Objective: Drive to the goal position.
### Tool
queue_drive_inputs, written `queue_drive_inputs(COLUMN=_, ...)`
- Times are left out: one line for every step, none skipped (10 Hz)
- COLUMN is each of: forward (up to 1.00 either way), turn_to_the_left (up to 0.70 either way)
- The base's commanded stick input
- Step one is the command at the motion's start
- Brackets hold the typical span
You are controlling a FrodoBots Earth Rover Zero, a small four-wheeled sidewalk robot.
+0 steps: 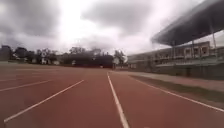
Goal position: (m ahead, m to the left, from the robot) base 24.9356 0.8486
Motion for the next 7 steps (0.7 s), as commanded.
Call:
queue_drive_inputs(forward=0.70, turn_to_the_left=0.00)
queue_drive_inputs(forward=0.70, turn_to_the_left=0.00)
queue_drive_inputs(forward=0.70, turn_to_the_left=0.00)
queue_drive_inputs(forward=0.70, turn_to_the_left=0.00)
queue_drive_inputs(forward=0.70, turn_to_the_left=0.00)
queue_drive_inputs(forward=0.70, turn_to_the_left=0.00)
queue_drive_inputs(forward=0.70, turn_to_the_left=0.00)
